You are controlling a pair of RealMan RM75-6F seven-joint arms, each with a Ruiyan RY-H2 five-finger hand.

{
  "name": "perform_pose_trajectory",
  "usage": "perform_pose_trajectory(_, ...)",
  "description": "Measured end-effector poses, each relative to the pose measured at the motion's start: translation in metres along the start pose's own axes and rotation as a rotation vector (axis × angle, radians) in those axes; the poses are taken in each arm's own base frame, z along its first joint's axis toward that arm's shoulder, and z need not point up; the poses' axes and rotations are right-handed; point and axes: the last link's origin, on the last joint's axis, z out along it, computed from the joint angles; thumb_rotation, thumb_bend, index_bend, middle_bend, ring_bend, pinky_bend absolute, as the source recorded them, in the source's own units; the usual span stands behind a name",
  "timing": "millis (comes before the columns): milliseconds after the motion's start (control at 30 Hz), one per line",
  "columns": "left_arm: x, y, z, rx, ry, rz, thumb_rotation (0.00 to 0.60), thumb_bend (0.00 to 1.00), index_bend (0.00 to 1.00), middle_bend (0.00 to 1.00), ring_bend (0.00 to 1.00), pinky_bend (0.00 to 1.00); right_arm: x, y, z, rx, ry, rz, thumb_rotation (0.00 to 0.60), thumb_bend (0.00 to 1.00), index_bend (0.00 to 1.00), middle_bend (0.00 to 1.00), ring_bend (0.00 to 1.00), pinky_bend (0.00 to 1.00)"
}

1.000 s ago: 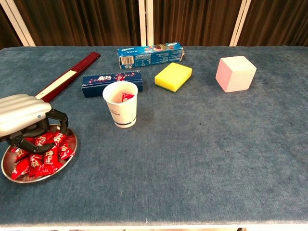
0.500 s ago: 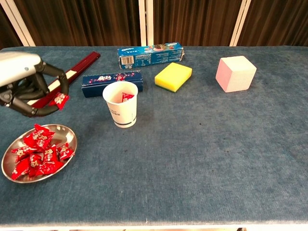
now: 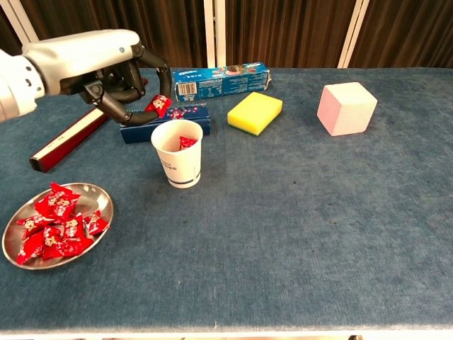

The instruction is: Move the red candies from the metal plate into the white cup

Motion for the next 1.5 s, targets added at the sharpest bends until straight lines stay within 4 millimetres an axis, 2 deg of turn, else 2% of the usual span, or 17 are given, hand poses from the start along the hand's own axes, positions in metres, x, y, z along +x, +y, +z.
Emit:
perform_pose_trajectory(133, -0.006, 0.004, 0.012, 0.015, -0.033, 0.008, 0.6, 0.33, 0.53, 0.95, 0.85, 0.82, 0.0, 0.0, 0.001, 0.002, 0.002, -0.002, 0.6, 0.24, 0.0, 0.04, 0.0, 0.07)
perform_pose_trajectory(267, -0.011, 0.005, 0.016, 0.031, -0.056, 0.023, 0.6, 0.25, 0.41, 0.95, 0.85, 0.82, 0.004, -0.001, 0.003, 0.005, 0.015, -0.007, 0.6, 0.24, 0.0, 0.04, 0.0, 0.07)
perform_pose_trajectory(500, -0.006, 0.002, 0.007, 0.042, -0.02, 0.047, 0.6, 0.21, 0.37, 0.95, 0.85, 0.82, 0.013, -0.007, 0.005, 0.018, 0.037, -0.021, 0.6, 0.24, 0.0, 0.04, 0.0, 0.07)
perform_pose_trajectory(700, 0.005, 0.001, -0.011, 0.014, 0.028, 0.076, 0.6, 0.21, 0.37, 0.95, 0.85, 0.82, 0.016, -0.017, 0.008, 0.042, 0.046, -0.025, 0.6, 0.24, 0.0, 0.04, 0.0, 0.07)
perform_pose_trajectory(933, 0.006, -0.01, -0.052, -0.054, 0.06, 0.112, 0.6, 0.23, 0.38, 0.95, 0.85, 0.82, 0.021, -0.021, 0.007, 0.054, 0.057, -0.029, 0.6, 0.24, 0.0, 0.04, 0.0, 0.07)
perform_pose_trajectory(1133, -0.014, -0.04, -0.09, -0.056, -0.009, 0.195, 0.6, 0.24, 0.4, 0.95, 0.85, 0.82, 0.02, -0.022, 0.004, 0.058, 0.049, -0.026, 0.6, 0.24, 0.0, 0.04, 0.0, 0.07)
perform_pose_trajectory(1333, -0.037, -0.076, -0.105, 0.002, -0.103, 0.32, 0.6, 0.25, 0.4, 0.95, 0.85, 0.82, 0.017, -0.021, 0.003, 0.055, 0.041, -0.025, 0.6, 0.24, 0.0, 0.04, 0.0, 0.07)
perform_pose_trajectory(1500, -0.057, -0.086, -0.113, 0.02, -0.179, 0.338, 0.6, 0.25, 0.4, 0.95, 0.85, 0.82, 0.016, -0.021, 0.001, 0.049, 0.041, -0.023, 0.6, 0.24, 0.0, 0.04, 0.0, 0.07)
